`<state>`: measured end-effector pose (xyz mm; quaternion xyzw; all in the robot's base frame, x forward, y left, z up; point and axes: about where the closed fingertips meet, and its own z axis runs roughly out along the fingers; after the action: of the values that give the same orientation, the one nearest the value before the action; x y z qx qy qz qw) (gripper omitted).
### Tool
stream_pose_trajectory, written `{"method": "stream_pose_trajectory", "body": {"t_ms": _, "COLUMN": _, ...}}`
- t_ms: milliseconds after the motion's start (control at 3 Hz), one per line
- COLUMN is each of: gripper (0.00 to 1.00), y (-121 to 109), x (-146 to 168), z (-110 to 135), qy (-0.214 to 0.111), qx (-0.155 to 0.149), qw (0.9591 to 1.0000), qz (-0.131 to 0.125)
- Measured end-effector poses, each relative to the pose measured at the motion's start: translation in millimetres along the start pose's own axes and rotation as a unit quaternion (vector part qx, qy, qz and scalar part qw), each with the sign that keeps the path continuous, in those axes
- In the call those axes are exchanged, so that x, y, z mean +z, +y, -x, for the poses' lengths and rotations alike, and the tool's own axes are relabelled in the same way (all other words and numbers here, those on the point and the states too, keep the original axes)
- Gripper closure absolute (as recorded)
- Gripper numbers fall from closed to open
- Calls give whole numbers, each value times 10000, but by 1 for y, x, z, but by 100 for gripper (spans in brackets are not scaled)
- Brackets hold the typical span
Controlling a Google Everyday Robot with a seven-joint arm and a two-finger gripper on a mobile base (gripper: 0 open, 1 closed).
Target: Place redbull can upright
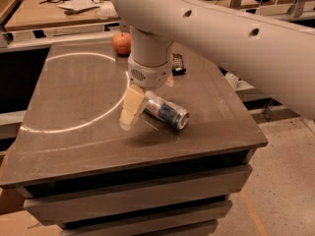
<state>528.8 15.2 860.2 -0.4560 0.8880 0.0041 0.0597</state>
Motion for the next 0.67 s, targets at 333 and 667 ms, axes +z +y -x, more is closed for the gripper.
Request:
{"method": "stream_pose_trajectory", "body": {"t_ms": 333, "gripper": 0, "y": -10, "x": 9, "z": 10, "qy": -6, "qx": 141, "qw": 9999, "qz": 4}}
{"method": "stream_pose_trajectory", "body": {"t_ms": 667, "gripper": 18, "y": -21, "x": 15, "z": 14, "qy": -4, "qx": 243, "qw": 9997, "qz": -13}}
